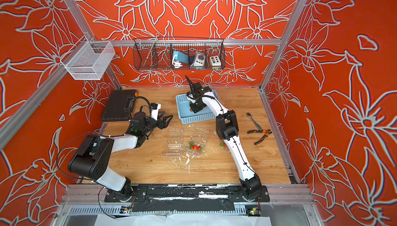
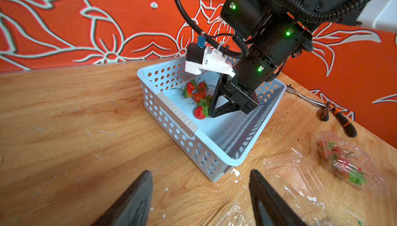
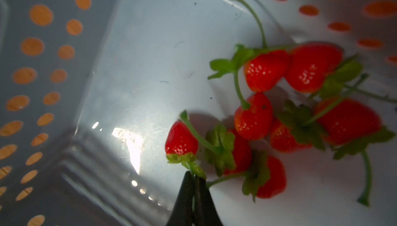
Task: Pack strawberries into containers
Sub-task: Pick up the strawberry from the basket, then place the strawberry in the packing box.
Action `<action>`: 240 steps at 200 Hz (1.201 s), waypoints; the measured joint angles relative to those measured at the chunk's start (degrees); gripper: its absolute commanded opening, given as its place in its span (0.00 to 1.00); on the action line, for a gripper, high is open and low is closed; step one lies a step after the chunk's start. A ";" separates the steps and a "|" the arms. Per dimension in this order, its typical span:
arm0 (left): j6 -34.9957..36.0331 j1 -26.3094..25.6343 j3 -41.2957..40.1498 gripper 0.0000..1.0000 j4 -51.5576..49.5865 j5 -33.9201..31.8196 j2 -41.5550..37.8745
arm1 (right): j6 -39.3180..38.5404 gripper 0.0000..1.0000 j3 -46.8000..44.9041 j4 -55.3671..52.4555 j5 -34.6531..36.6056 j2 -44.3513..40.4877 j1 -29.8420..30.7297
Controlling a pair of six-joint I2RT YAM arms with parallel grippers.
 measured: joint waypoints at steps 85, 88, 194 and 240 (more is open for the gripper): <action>0.02 0.00 0.00 0.70 0.00 0.00 0.00 | -0.24 0.00 -8.02 2.34 -1.95 -8.98 -0.02; 0.02 0.00 0.00 0.70 -0.02 0.00 0.00 | -0.22 0.00 -8.68 2.58 -2.08 -9.70 -0.02; -0.02 0.00 0.00 0.70 0.00 0.00 0.00 | 3.13 0.00 -53.59 15.54 -1.36 -47.54 6.03; -0.04 0.00 0.00 0.70 0.00 0.00 0.00 | 6.16 0.00 -71.19 17.25 -0.35 -57.13 12.07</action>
